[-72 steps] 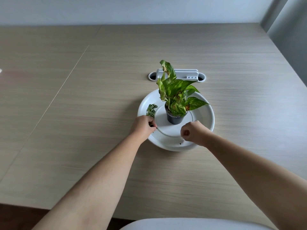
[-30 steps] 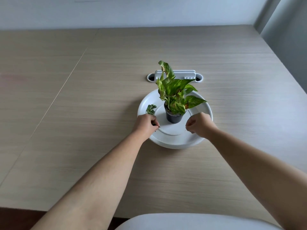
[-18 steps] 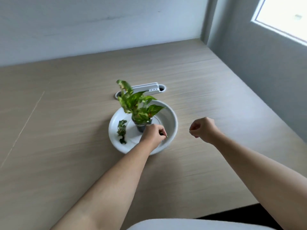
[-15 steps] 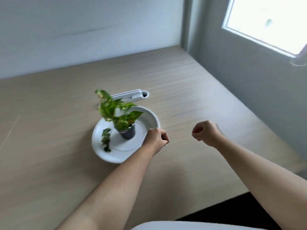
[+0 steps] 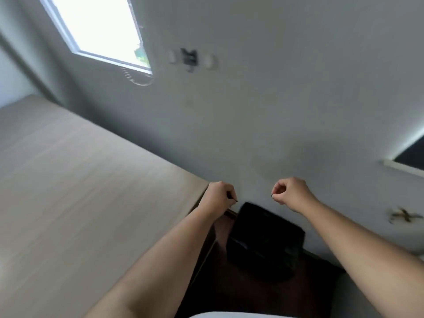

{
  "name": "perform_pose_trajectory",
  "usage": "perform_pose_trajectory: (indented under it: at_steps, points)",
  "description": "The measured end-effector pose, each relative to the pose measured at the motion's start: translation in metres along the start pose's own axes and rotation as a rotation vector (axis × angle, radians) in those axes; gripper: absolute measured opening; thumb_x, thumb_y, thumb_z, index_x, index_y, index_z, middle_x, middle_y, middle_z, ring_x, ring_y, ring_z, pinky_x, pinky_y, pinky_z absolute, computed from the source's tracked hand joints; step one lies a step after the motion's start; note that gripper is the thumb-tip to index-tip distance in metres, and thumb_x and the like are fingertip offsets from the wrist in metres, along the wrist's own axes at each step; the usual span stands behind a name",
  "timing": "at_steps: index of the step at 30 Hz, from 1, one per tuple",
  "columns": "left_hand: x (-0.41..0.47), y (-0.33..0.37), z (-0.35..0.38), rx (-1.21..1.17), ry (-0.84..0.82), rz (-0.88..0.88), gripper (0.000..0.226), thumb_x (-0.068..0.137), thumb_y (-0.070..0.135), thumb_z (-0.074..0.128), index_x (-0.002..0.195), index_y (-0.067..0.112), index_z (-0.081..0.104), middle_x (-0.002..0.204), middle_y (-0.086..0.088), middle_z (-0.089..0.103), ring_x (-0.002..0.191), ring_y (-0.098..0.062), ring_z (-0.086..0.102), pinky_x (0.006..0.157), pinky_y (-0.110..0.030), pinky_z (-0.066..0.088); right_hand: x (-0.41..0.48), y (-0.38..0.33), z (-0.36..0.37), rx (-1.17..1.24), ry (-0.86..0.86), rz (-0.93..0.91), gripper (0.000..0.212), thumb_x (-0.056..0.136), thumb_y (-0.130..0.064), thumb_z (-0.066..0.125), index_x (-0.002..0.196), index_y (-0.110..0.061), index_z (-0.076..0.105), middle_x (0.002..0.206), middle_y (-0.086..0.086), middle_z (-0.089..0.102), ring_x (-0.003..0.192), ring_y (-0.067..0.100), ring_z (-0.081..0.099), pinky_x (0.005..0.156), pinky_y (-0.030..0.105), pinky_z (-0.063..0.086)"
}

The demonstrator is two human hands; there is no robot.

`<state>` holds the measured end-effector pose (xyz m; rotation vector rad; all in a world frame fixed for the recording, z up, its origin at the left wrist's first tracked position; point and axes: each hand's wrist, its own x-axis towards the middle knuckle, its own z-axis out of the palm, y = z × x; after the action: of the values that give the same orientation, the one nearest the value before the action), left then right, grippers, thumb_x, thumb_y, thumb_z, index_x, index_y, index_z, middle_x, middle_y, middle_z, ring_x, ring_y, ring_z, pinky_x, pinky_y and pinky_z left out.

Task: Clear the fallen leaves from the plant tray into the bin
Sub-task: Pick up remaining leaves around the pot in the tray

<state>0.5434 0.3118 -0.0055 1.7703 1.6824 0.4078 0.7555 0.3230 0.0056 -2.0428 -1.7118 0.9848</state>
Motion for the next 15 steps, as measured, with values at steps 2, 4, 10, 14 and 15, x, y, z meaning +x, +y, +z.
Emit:
perform_pose_trajectory:
  at_steps: [2,4,10,14,15]
  points:
    - [0.019,0.018,0.037,0.049,-0.110,0.040,0.009,0.069,0.002,0.068,0.074,0.008,0.073,0.082,-0.009,0.075,0.082,-0.021,0.067,0.076,-0.028,0.052,0.002,0.047,-0.005,-0.001,-0.012,0.105,0.026,0.070,0.000,0.067,0.054,-0.019,0.060,0.057,0.006,0.063,0.048,0.015,0.057,0.051,0.019,0.045]
    - [0.031,0.024,0.069,0.087,-0.224,0.030,0.006,0.072,0.004,0.070,0.077,0.008,0.072,0.080,-0.007,0.072,0.078,-0.020,0.065,0.076,-0.027,0.052,0.001,0.086,0.003,-0.004,-0.035,0.194,0.026,0.070,-0.001,0.068,0.054,-0.020,0.059,0.060,0.007,0.065,0.048,0.018,0.060,0.051,0.020,0.046]
    - [0.072,0.021,0.139,0.074,-0.358,-0.069,0.007,0.078,0.011,0.072,0.084,0.008,0.073,0.076,-0.002,0.063,0.072,-0.012,0.059,0.064,-0.017,0.042,0.018,0.146,0.034,0.053,-0.020,0.345,0.022,0.075,-0.005,0.068,0.060,-0.020,0.062,0.067,0.005,0.066,0.073,0.027,0.071,0.067,0.027,0.052]
    - [0.105,0.025,0.162,0.005,-0.357,-0.163,0.024,0.085,0.032,0.067,0.099,0.013,0.072,0.099,-0.004,0.072,0.089,-0.015,0.063,0.075,-0.022,0.044,0.042,0.163,0.042,0.089,-0.015,0.388,0.021,0.091,-0.013,0.053,0.103,-0.012,0.071,0.106,0.011,0.071,0.096,0.027,0.067,0.083,0.024,0.048]
    - [0.111,0.026,0.163,0.026,-0.404,-0.172,0.031,0.087,0.036,0.062,0.108,0.014,0.068,0.109,-0.003,0.070,0.099,-0.017,0.063,0.080,-0.023,0.044,0.046,0.166,0.042,0.089,-0.034,0.403,0.026,0.094,-0.014,0.049,0.110,-0.013,0.068,0.115,0.012,0.068,0.101,0.027,0.066,0.083,0.023,0.046]
